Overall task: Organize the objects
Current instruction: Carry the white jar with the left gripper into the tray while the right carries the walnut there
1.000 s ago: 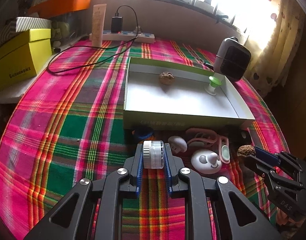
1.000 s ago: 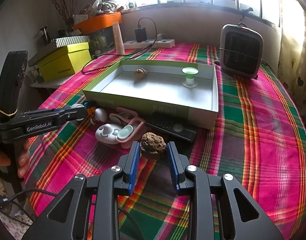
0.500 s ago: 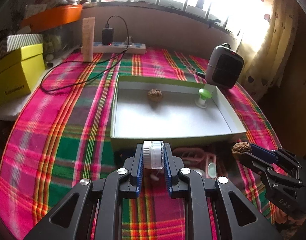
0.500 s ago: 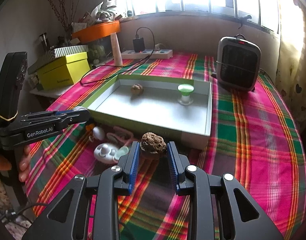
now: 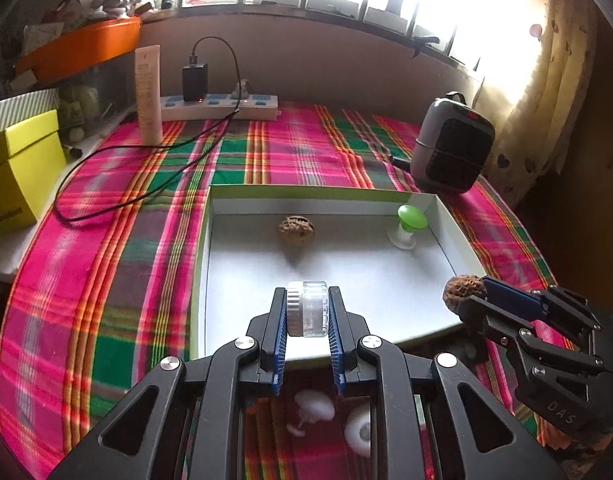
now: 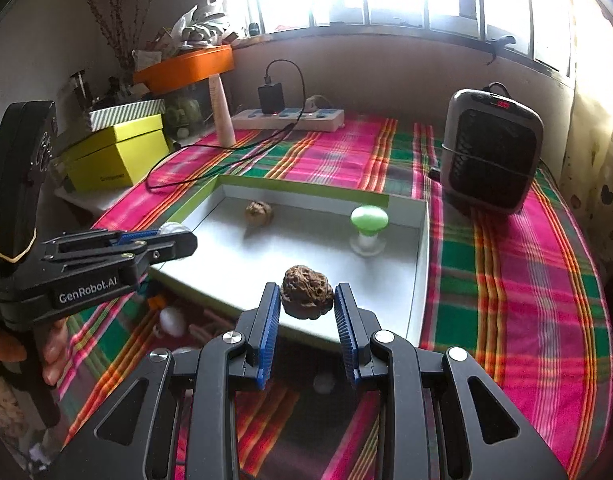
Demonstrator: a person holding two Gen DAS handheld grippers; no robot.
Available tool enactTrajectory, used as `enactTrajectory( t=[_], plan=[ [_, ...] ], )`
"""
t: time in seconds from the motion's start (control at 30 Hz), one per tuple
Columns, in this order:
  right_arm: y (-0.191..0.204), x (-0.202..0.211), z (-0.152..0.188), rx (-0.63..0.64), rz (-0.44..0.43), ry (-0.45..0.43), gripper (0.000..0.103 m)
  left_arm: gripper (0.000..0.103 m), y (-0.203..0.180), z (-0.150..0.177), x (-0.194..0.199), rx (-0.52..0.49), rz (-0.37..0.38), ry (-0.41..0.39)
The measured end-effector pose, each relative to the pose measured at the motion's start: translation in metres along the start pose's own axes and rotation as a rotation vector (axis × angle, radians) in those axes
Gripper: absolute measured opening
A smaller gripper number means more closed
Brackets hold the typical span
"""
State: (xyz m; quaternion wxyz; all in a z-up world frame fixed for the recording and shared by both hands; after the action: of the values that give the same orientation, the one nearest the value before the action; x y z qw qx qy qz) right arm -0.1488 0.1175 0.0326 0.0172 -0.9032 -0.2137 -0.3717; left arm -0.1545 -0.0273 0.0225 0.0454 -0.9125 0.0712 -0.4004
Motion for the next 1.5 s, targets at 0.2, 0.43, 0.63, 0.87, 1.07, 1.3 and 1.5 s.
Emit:
enactTrajectory(
  t=[0.2, 0.43, 0.63, 0.87, 1.07, 1.3, 1.5],
  plan=[
    [-0.001, -0.019, -0.014, 0.010, -0.006, 0.014, 0.029, 0.017, 0.005, -0.010, -0.017, 0.001, -0.010, 0.015],
    [-0.005, -0.042, -0.029, 0.008, -0.004, 0.037, 0.029, 0.017, 0.012, -0.022, -0.035, 0.000, -0.020, 0.033],
    [-0.003, -0.062, -0.041, 0.026, -0.001, 0.064, 0.029, 0.017, 0.021, -0.032, -0.052, 0.003, -0.039, 0.046],
    [-0.002, -0.083, -0.051, 0.027, -0.010, 0.100, 0.029, 0.017, 0.027, -0.035, -0.065, 0.001, -0.056, 0.066],
    [-0.003, -0.096, -0.055, 0.032, 0.007, 0.129, 0.029, 0.017, 0.029, -0.037, -0.075, -0.008, -0.067, 0.074],
    [-0.005, -0.105, -0.056, 0.026, 0.014, 0.147, 0.029, 0.017, 0.029, -0.041, -0.080, -0.013, -0.071, 0.076],
    [-0.005, -0.107, -0.056, 0.028, 0.014, 0.157, 0.029, 0.017, 0.027, -0.043, -0.084, -0.026, -0.077, 0.075]
  ],
)
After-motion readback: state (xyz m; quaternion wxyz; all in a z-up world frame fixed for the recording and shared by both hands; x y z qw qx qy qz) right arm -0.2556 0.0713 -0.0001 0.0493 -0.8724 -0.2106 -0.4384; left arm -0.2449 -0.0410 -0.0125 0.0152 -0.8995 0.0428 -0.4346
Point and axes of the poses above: each gripper's, at about its wrist camera, not at the fingertips, and x roughly against the way its jaws point, y to its left, z to its underside, the point moved 4 cm from there along -x, roughly the way its jaws point, and after that the axes turned 3 degrees about -x, right-handed, at the moved point
